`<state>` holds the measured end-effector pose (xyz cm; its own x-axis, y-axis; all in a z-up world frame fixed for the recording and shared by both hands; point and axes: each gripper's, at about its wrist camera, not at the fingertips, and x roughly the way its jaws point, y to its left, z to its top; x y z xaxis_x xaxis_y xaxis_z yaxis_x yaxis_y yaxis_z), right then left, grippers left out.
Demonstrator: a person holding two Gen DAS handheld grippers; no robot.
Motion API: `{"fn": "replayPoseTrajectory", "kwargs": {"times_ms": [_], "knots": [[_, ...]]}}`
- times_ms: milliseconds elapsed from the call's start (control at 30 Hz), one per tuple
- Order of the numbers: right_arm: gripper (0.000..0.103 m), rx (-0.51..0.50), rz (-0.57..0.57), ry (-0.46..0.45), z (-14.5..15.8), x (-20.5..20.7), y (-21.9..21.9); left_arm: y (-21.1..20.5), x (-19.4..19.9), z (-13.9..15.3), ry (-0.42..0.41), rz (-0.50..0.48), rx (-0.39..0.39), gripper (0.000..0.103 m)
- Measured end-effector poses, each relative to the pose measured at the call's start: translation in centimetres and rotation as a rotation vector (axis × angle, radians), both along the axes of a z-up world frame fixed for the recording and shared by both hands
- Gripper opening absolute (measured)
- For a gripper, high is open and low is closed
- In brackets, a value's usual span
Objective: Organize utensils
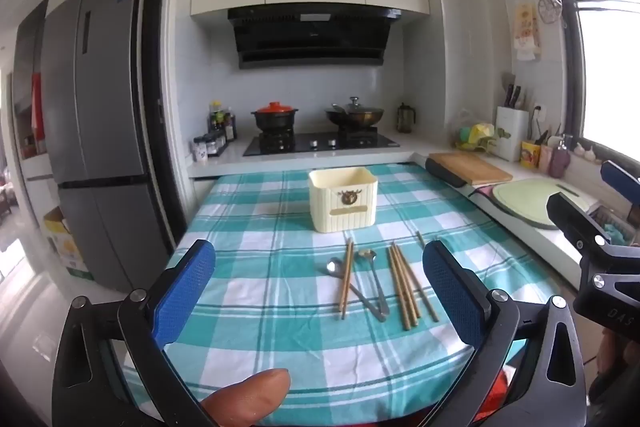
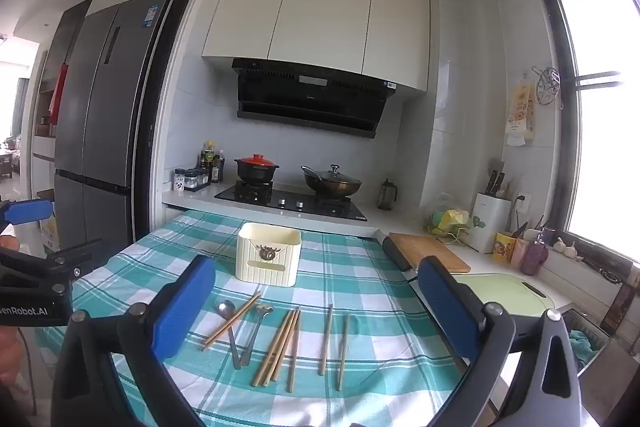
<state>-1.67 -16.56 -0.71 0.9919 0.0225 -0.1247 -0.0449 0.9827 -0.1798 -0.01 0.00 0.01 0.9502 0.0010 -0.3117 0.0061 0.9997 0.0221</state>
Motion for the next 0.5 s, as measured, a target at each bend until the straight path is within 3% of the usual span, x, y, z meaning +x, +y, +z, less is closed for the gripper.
{"fn": "replayPoseTrajectory", "kwargs": {"times_ms": [500], "knots": [[0.103,0.039,-0.029,-0.008,-0.6,-0.1,-0.4,-0.1,1.0,-0.3,0.038,-0.008,0.0,0.103]]}}
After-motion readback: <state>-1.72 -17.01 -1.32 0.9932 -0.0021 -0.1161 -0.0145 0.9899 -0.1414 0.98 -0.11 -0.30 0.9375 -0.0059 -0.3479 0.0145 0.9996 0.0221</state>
